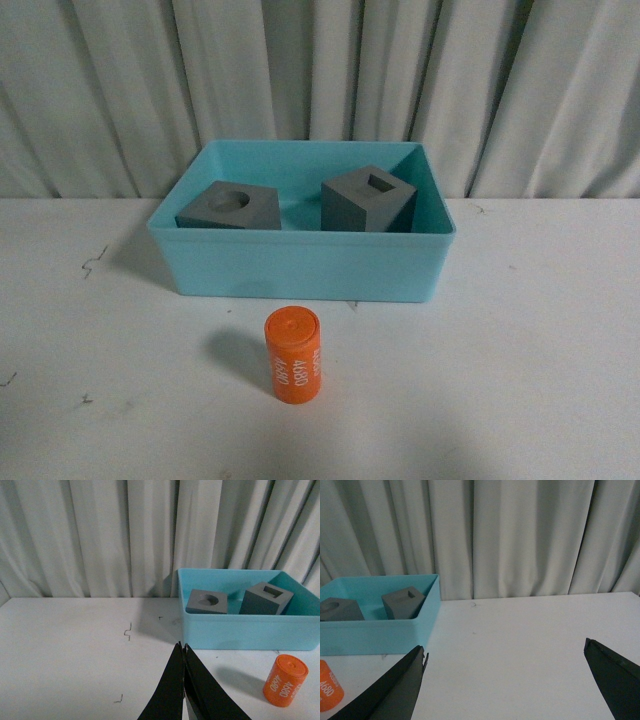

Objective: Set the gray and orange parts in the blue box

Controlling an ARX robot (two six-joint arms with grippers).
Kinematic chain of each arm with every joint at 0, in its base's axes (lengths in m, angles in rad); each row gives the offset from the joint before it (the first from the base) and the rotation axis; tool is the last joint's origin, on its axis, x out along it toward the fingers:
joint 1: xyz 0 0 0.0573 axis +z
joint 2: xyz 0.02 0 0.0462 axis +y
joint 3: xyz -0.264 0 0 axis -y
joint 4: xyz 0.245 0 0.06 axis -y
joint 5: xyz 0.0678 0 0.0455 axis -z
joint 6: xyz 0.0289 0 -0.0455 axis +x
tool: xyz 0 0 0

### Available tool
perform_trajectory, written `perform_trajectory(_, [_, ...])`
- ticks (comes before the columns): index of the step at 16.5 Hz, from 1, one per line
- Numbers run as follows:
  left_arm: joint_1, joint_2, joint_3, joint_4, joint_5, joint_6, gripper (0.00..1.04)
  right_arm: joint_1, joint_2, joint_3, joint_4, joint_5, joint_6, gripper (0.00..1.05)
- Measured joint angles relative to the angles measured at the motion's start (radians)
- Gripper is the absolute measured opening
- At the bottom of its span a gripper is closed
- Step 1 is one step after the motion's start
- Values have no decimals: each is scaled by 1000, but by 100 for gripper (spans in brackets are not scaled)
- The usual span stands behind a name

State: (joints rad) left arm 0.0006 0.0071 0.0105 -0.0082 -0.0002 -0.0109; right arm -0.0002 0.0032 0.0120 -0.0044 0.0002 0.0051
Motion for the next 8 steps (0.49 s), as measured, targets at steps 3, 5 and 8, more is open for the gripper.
perform_trajectory(3, [0,0,0,5,-1,0,23,0,0,0,1,0,0,98])
perform_trajectory(5, [0,0,0,5,0,0,41,0,0,0,1,0,0,98])
perform_trajectory(8, [0,0,0,5,0,0,77,0,0,0,1,0,0,98])
